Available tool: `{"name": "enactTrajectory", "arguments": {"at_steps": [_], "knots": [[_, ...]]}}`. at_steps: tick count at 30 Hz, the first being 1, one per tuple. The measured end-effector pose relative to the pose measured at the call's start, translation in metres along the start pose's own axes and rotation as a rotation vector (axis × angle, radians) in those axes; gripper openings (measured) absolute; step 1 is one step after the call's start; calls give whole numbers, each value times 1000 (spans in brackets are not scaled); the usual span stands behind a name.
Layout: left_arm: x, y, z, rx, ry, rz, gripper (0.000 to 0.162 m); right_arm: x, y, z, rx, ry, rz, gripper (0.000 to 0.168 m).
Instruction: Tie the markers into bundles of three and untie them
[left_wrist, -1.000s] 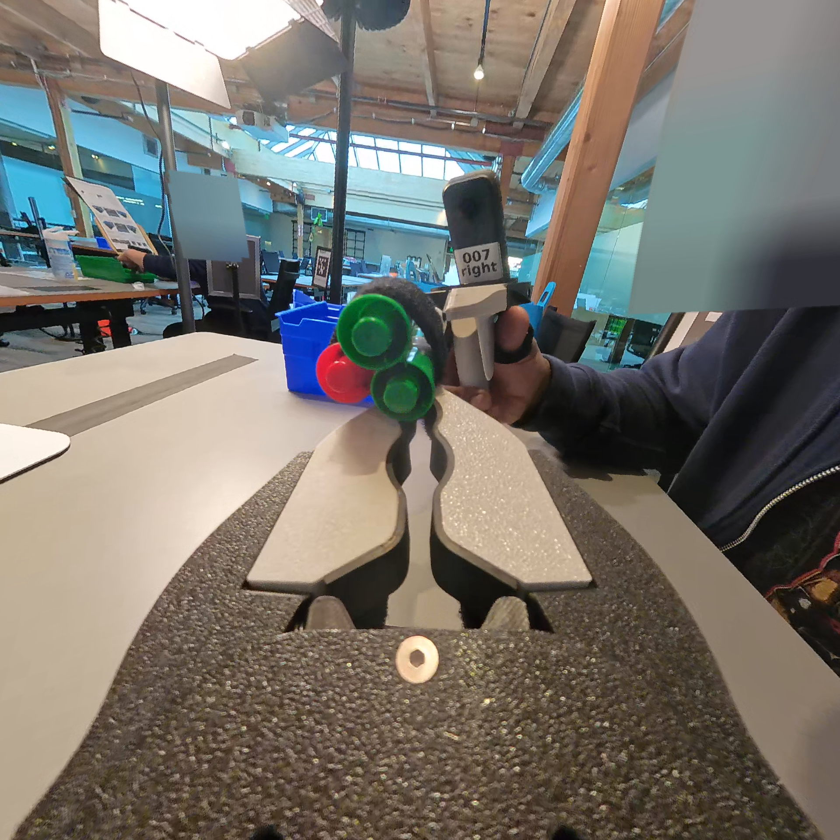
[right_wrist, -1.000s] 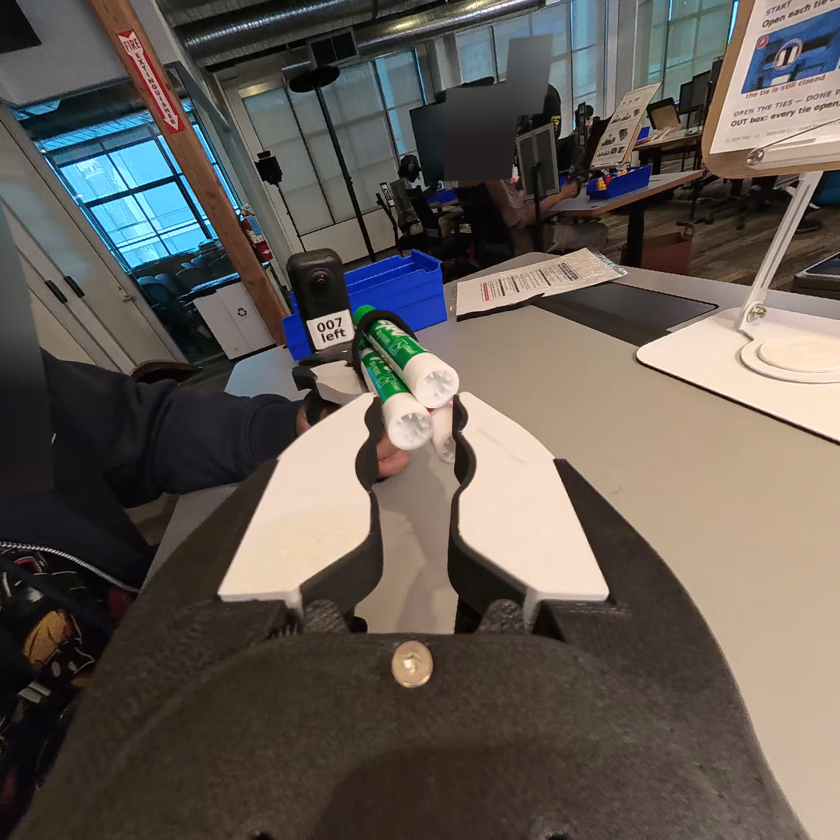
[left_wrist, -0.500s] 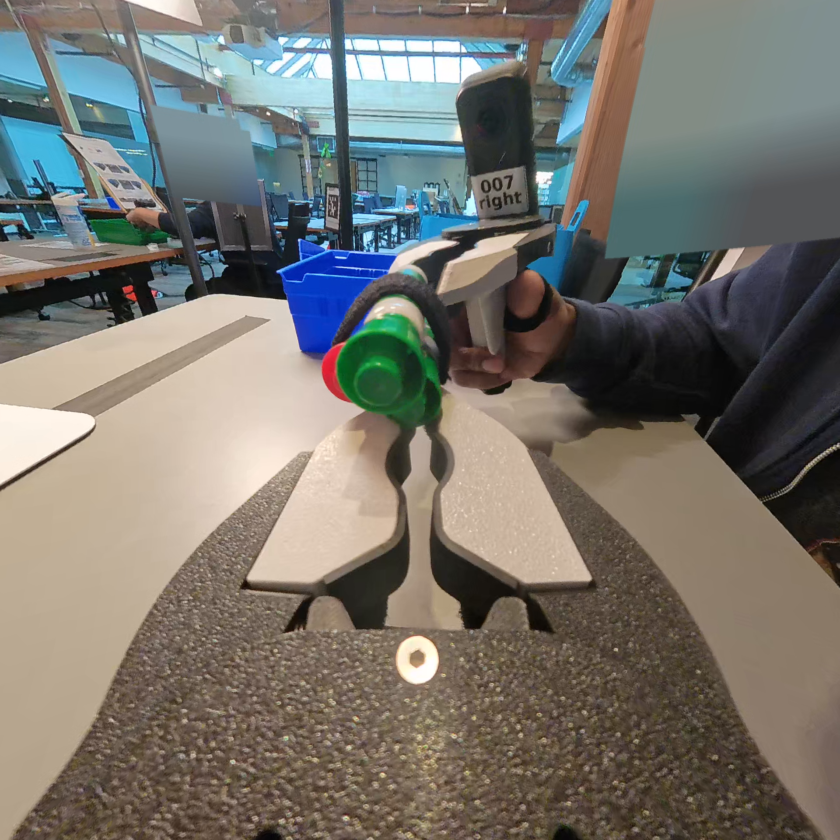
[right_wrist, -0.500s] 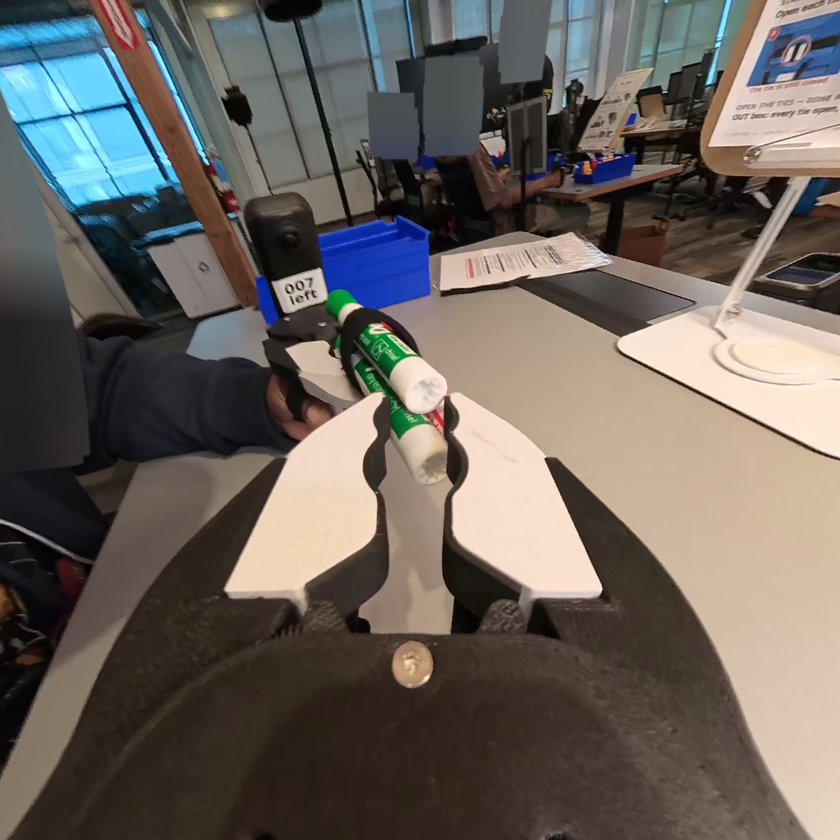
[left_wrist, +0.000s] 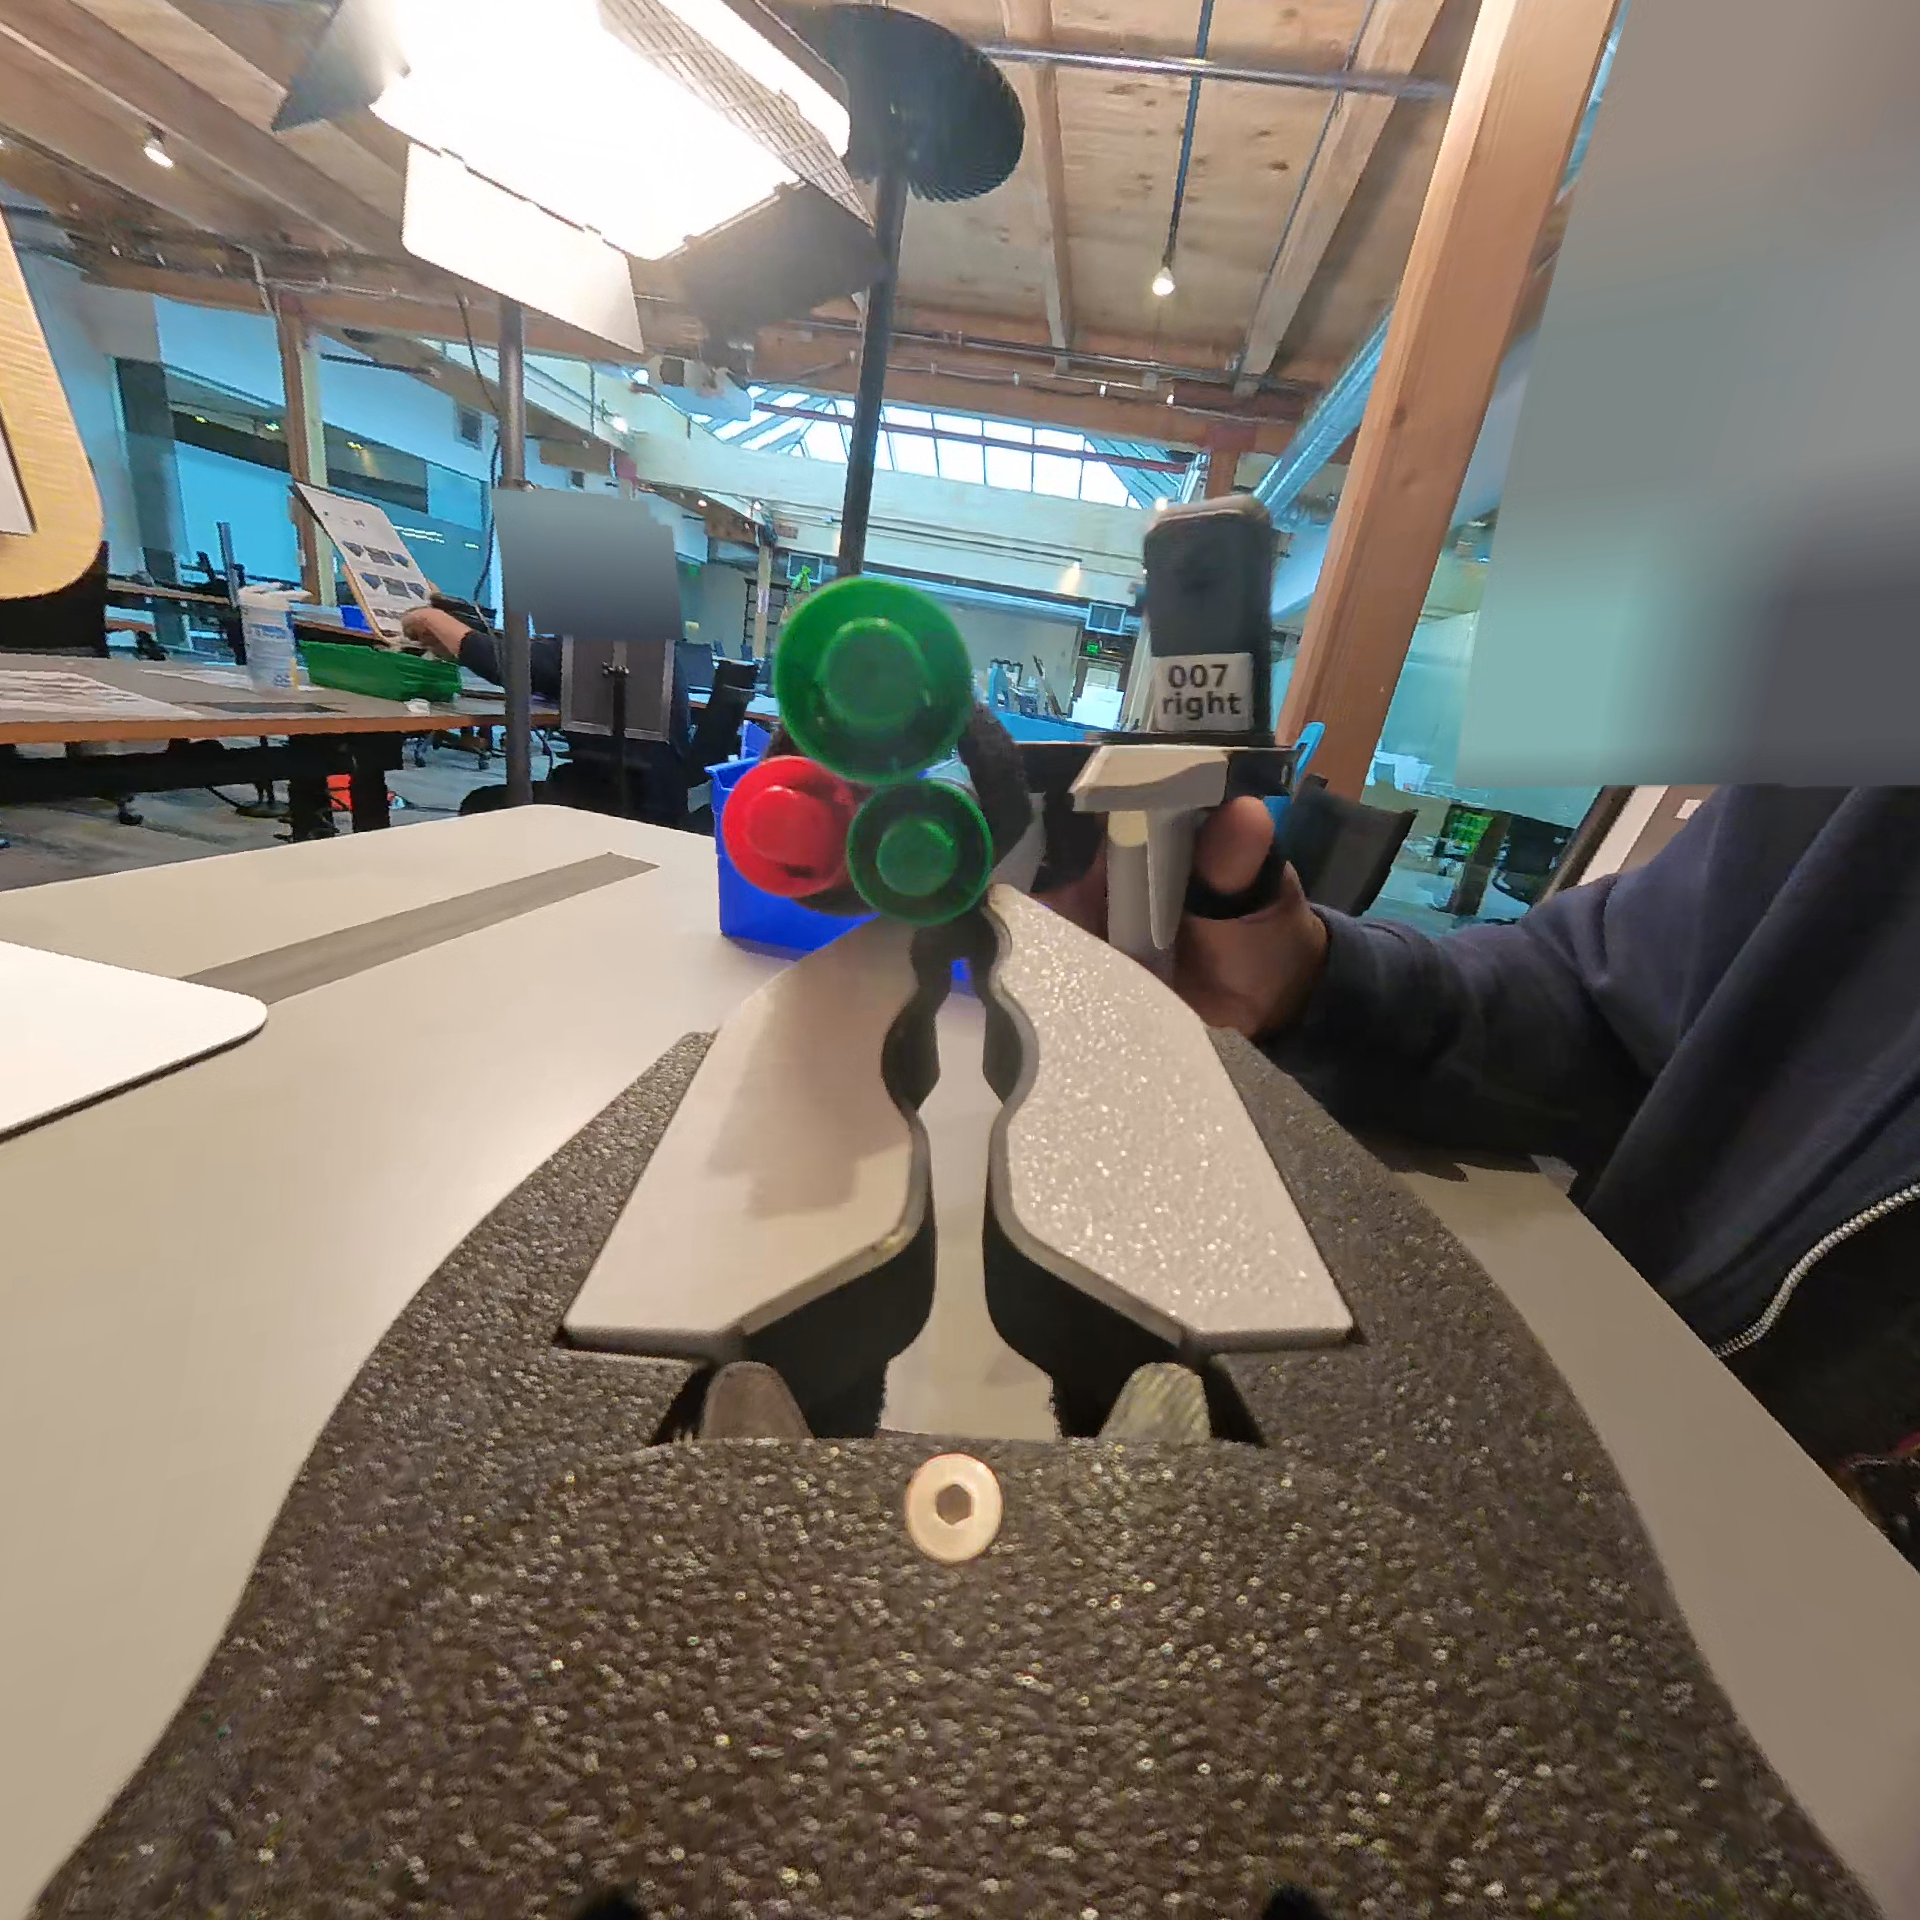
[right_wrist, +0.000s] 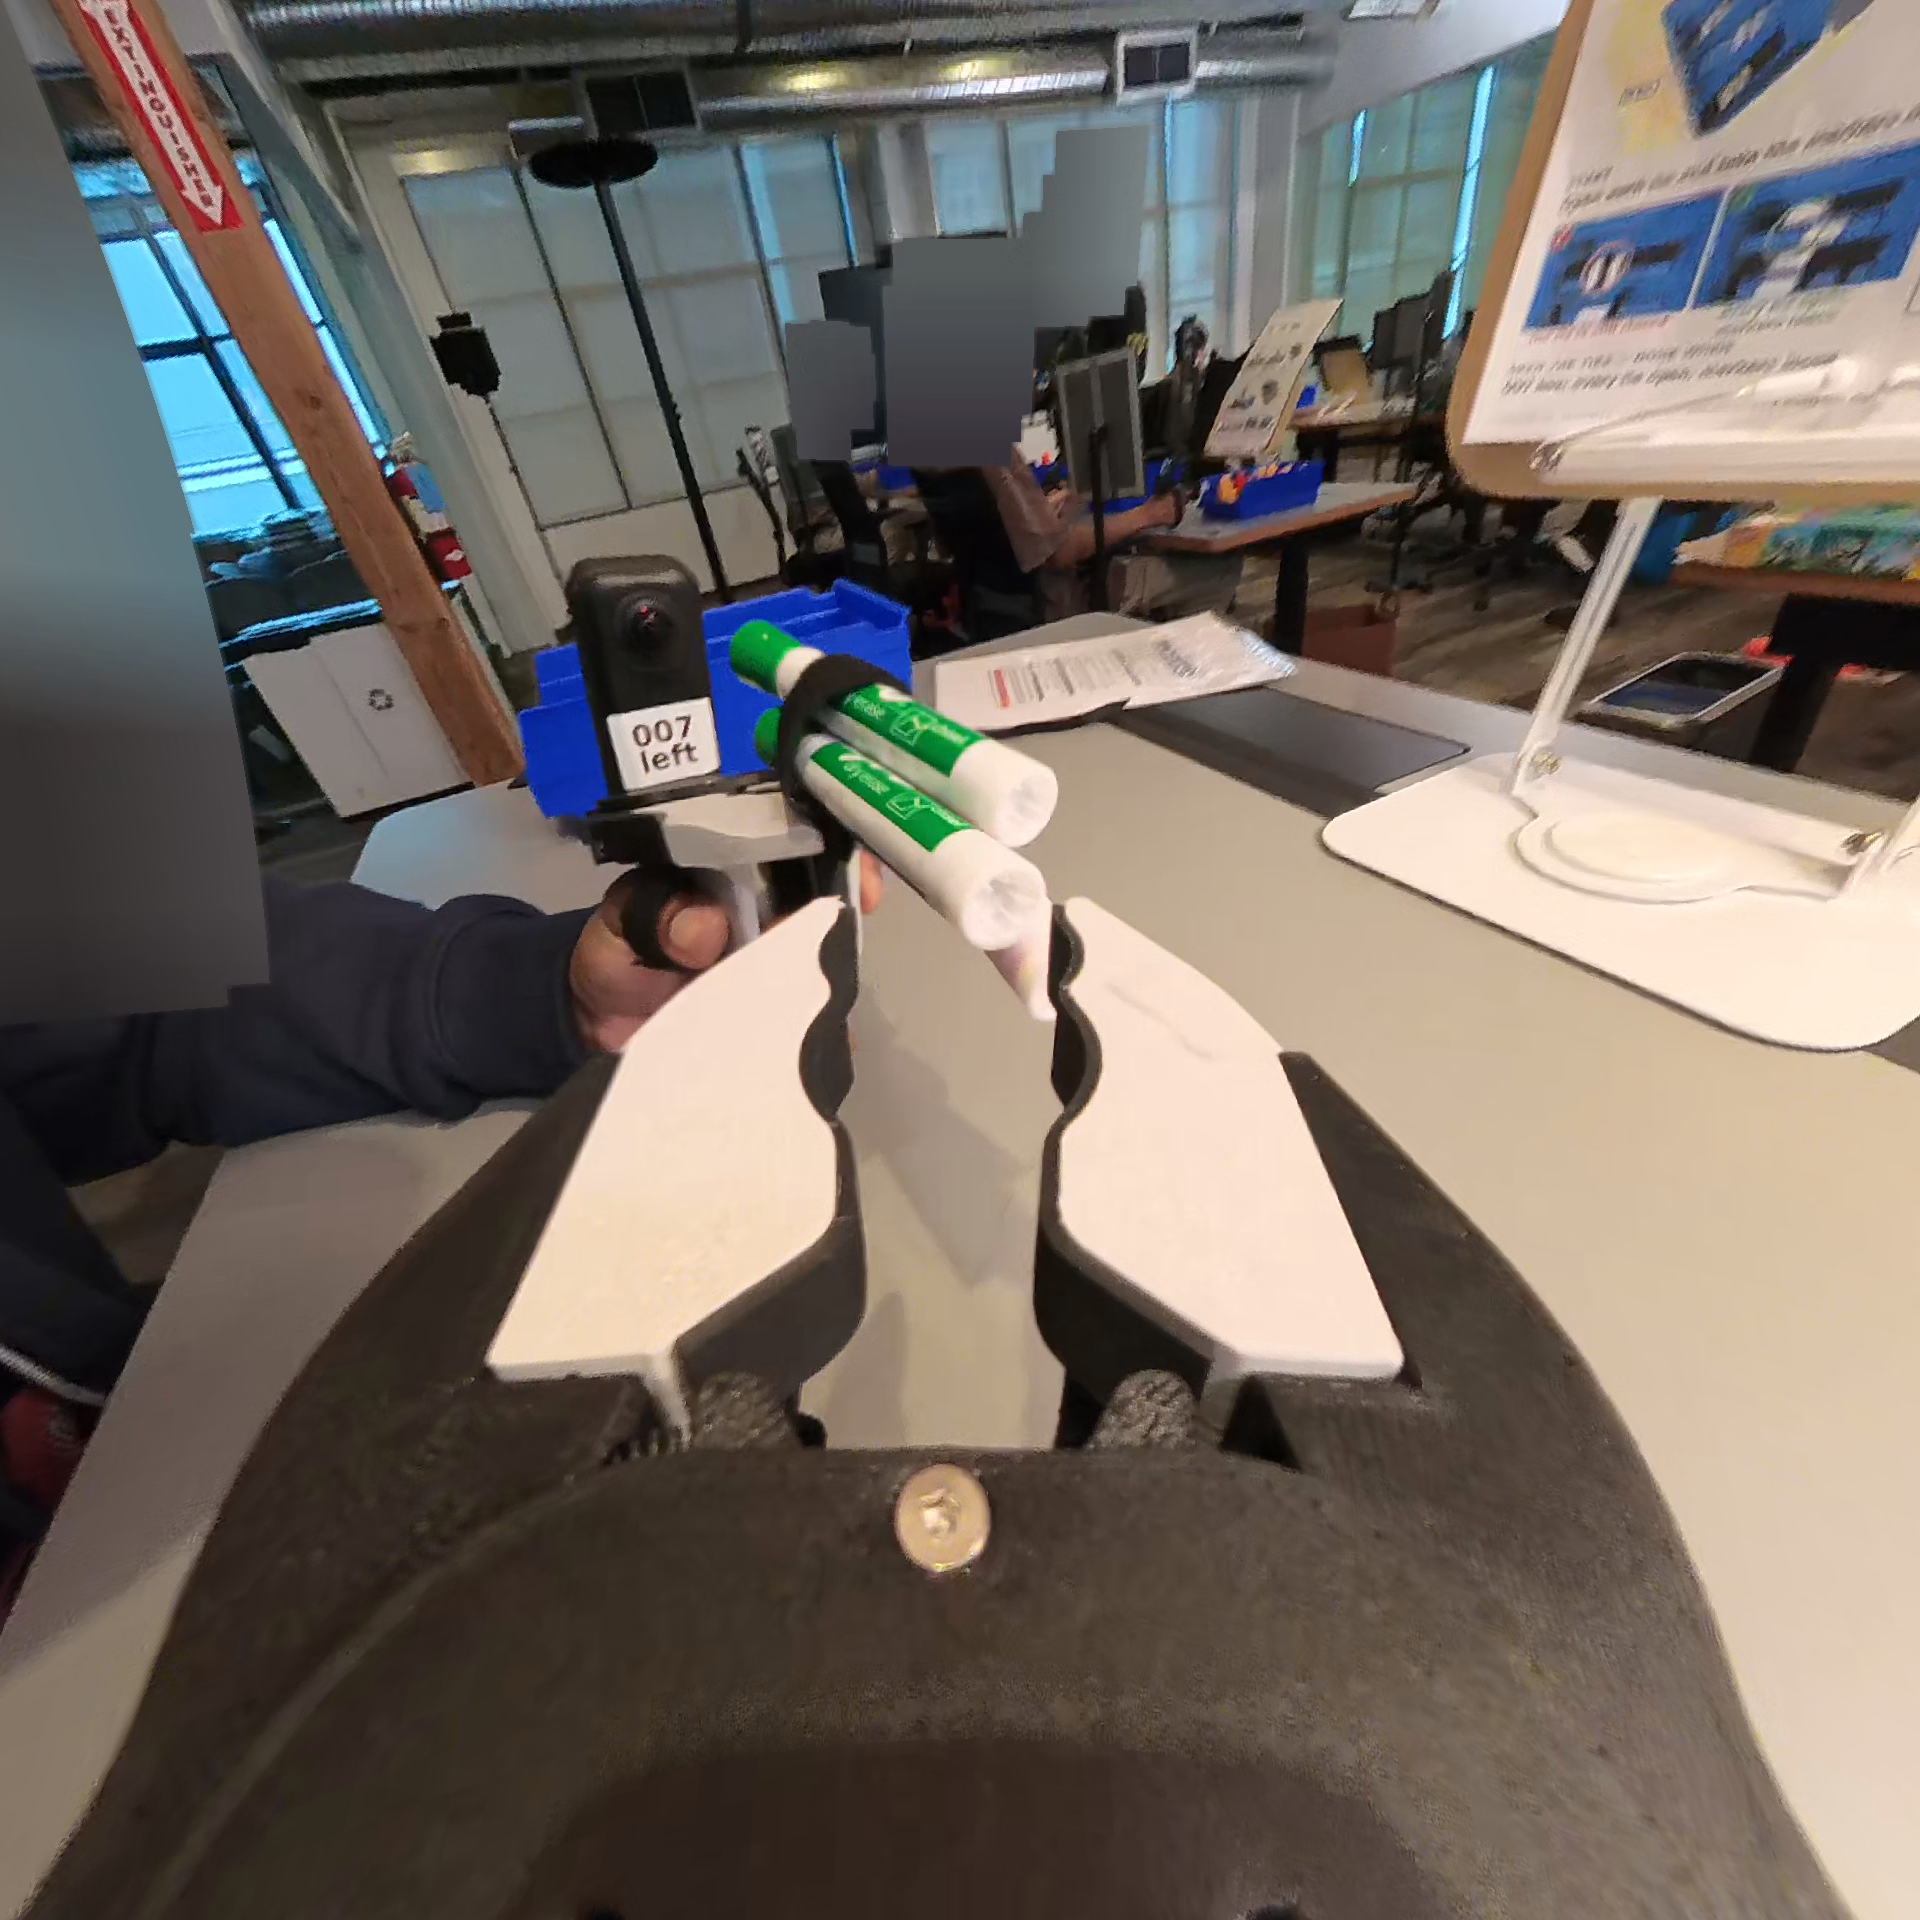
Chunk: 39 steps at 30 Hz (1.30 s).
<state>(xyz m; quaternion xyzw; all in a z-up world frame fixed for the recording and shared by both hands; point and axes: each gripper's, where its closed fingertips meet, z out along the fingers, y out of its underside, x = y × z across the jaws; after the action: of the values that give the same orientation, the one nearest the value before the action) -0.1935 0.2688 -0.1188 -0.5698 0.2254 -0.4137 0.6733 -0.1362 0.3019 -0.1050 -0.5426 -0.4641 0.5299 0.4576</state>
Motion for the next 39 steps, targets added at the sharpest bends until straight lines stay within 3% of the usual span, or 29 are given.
{"name": "enactTrajectory", "arguments": {"at_steps": [23,29,39], "knots": [[10,-3,0,44,48,21,3,-22,-7,8,-10,42,-155,35],[9,-11,-5,97,51,8,3,-9,4,1,-27,30,-43,36],[14,10,4,-80,62,93,3,-10,5,-1,-31,5,-95,41]]}}
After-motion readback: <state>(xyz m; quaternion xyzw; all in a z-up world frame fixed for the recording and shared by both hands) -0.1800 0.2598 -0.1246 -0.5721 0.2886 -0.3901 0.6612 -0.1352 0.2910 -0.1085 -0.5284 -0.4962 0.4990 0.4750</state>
